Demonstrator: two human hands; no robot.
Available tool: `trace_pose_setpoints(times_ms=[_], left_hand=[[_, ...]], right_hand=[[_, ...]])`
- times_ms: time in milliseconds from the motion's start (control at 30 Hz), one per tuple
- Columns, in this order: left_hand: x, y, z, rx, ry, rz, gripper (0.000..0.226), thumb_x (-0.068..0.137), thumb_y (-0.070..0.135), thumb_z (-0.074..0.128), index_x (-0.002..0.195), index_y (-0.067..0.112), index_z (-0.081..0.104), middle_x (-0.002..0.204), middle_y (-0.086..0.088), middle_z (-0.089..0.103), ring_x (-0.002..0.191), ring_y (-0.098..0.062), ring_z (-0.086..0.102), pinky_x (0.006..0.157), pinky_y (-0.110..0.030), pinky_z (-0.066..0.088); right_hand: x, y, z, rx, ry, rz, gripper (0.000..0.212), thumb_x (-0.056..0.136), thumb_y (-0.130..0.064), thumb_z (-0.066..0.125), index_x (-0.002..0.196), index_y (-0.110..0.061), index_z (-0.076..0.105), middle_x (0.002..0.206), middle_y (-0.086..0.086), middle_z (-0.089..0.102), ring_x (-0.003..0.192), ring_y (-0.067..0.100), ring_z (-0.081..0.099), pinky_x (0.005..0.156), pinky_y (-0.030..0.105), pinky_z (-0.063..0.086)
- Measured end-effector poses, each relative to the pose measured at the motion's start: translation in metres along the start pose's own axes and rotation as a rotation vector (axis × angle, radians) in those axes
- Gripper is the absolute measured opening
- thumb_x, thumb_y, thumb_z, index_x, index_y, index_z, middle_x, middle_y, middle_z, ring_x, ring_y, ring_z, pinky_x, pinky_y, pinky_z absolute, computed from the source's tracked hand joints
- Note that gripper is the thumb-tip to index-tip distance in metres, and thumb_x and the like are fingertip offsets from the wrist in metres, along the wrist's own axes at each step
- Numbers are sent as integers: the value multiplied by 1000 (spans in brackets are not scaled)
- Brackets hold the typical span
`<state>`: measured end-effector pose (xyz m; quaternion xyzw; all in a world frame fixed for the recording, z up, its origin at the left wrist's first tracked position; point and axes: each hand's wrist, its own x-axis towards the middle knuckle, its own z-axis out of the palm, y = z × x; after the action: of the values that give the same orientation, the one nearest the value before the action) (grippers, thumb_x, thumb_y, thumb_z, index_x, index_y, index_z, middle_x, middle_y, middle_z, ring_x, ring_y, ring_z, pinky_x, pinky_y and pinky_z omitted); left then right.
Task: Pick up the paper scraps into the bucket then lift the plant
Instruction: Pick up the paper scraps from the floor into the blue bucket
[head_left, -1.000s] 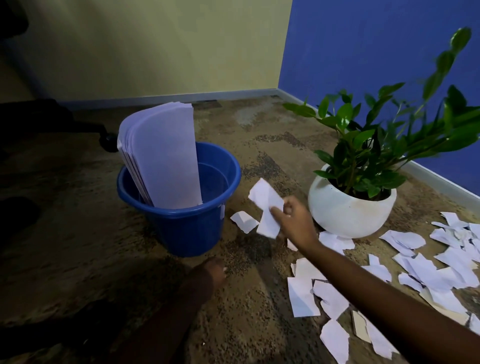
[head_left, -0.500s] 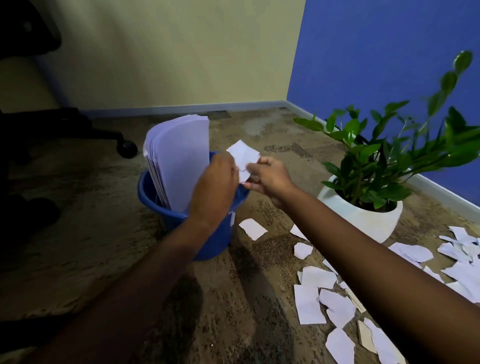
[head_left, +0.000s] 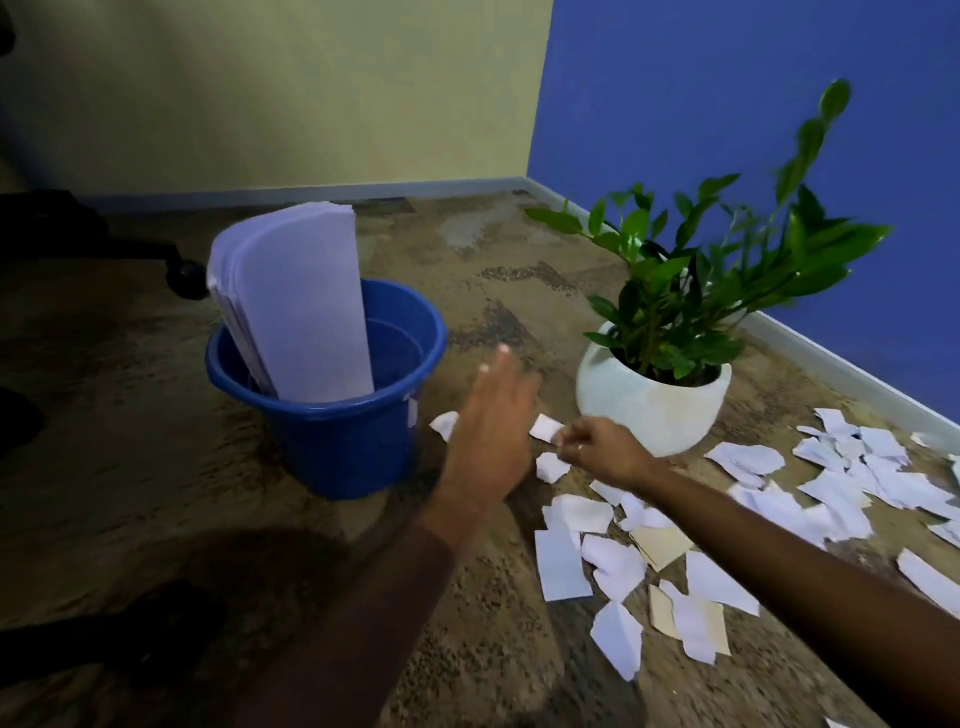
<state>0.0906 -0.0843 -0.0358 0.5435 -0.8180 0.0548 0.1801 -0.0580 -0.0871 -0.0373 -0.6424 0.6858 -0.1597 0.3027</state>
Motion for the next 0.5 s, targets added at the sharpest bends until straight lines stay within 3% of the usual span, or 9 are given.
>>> trace_pose_setpoints(times_ms=[67, 133, 267, 333, 400, 500], left_hand=[[-12, 27, 22, -55, -189, 81, 56, 94, 10, 44, 147, 12, 25, 158, -14, 18, 148, -27, 14, 120, -37, 16], [-28, 44, 42, -103, -367, 51, 54, 97, 13, 42, 148, 13, 23, 156, -12, 23, 145, -26, 22, 118, -33, 23], [-58, 58, 72, -174, -653, -101, 70, 97, 33, 47, 152, 15, 9, 161, -9, 12, 148, -25, 16, 121, -35, 16], [-64, 58, 83, -208, -705, -168, 78, 93, 39, 51, 152, 17, 6, 161, -5, 11, 148, -24, 16, 121, -35, 16], [-65, 57, 92, -210, -723, -188, 80, 92, 40, 53, 152, 17, 6, 161, -5, 13, 148, -24, 18, 120, -35, 18], [-61, 55, 103, -153, -692, -168, 80, 90, 41, 55, 152, 18, 9, 159, -7, 18, 146, -25, 21, 119, -35, 20]], right_hand=[[-13, 35, 7, -196, -82, 15, 26, 89, -13, 59, 113, -4, 64, 119, 13, 65, 109, 25, 60, 83, 26, 44], [-28, 67, 19, -309, -170, 49, 39, 89, -23, 61, 125, -9, 56, 130, 11, 57, 117, 22, 55, 92, 25, 43], [-55, 117, 49, -290, -277, 184, 80, 81, -42, 68, 146, -26, 24, 157, -1, 23, 143, 21, 26, 115, 32, 27], [-60, 132, 59, -371, -290, 208, 96, 76, -53, 67, 149, -31, 10, 161, -2, 6, 148, 25, 12, 119, 42, 19], [-59, 139, 65, -451, -263, 196, 99, 75, -58, 65, 149, -35, 4, 161, 0, -1, 148, 29, 6, 118, 50, 15], [-50, 136, 71, -454, -168, 191, 90, 77, -56, 63, 148, -38, 11, 160, 2, 10, 146, 31, 15, 116, 51, 21]])
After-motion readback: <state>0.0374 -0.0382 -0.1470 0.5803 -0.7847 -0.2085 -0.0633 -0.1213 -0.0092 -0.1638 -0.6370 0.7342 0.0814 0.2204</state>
